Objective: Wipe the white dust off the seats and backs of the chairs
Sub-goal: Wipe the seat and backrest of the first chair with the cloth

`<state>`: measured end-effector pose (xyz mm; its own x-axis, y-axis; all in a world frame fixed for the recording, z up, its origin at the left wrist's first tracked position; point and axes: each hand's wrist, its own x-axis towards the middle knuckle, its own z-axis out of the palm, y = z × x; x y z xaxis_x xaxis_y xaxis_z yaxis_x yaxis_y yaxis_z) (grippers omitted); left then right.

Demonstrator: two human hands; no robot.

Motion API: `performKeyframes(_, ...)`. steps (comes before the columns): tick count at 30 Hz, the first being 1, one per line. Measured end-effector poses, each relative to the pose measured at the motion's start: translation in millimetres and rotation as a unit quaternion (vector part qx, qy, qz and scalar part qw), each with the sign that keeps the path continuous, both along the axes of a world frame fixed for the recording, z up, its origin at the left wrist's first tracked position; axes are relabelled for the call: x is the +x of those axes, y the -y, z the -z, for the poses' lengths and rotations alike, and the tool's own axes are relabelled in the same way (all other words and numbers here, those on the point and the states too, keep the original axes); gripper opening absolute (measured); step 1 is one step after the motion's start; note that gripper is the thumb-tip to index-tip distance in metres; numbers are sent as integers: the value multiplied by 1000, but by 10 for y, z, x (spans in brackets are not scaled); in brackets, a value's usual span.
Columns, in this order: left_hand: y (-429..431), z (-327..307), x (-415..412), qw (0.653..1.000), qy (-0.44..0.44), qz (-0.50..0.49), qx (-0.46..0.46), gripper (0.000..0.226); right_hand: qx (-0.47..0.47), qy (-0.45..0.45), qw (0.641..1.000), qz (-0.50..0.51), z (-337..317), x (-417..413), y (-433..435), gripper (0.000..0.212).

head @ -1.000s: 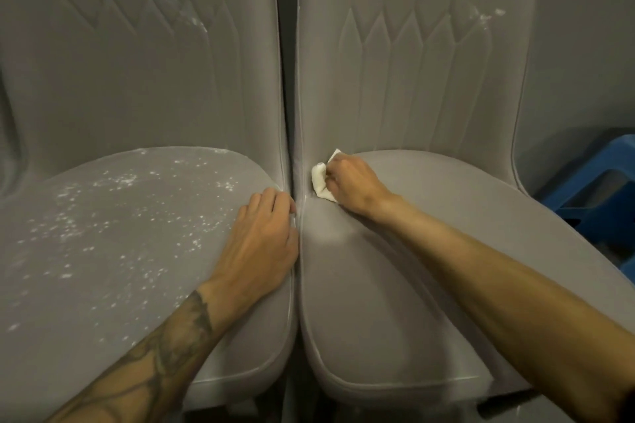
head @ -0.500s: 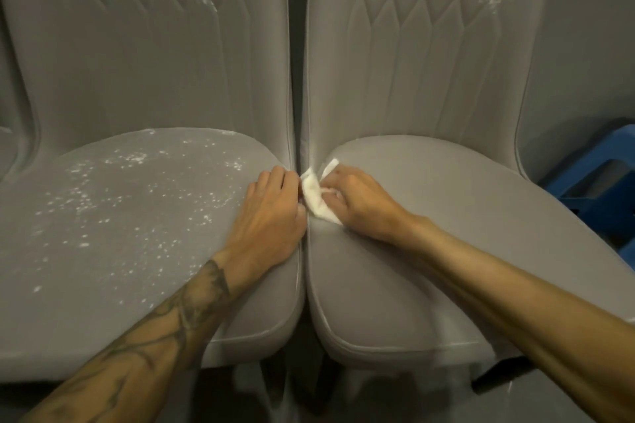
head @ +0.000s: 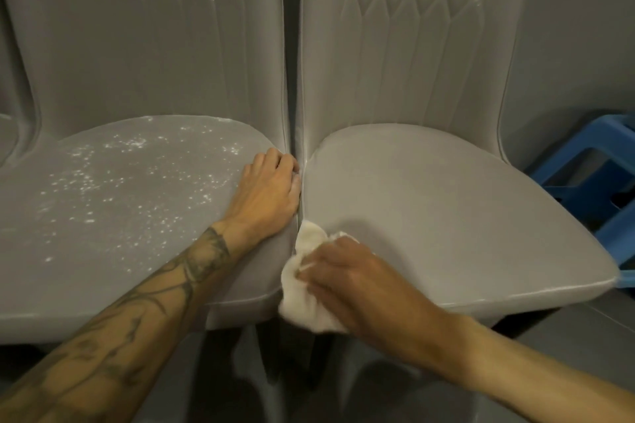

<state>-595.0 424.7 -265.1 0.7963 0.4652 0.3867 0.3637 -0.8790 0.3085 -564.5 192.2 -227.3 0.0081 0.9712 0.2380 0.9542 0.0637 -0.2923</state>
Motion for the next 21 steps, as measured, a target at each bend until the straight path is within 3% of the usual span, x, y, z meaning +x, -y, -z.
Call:
performKeyframes(6, 38, -38, -25, 1000, -18, 5, -5, 28, -50, -8, 997, -64, 5, 125, 537, 24)
performKeyframes(10, 120, -86, -26, 999, -39, 7, 2, 34, 67, -83, 990, 87, -53, 413, 260, 20)
performKeyframes(14, 214, -141, 25, 999, -7, 26, -37, 27, 66, -256, 918, 295, -98, 613, -490, 19)
performKeyframes(18, 293, -244, 120, 982, 153, 34, -106, 33, 94, -426, 868, 239, -107, 543, -914, 30)
performKeyframes(21, 278, -318, 259, 974, 174, -11, -145, 35, 110, -545, 801, 223, -164, 553, -1004, 28)
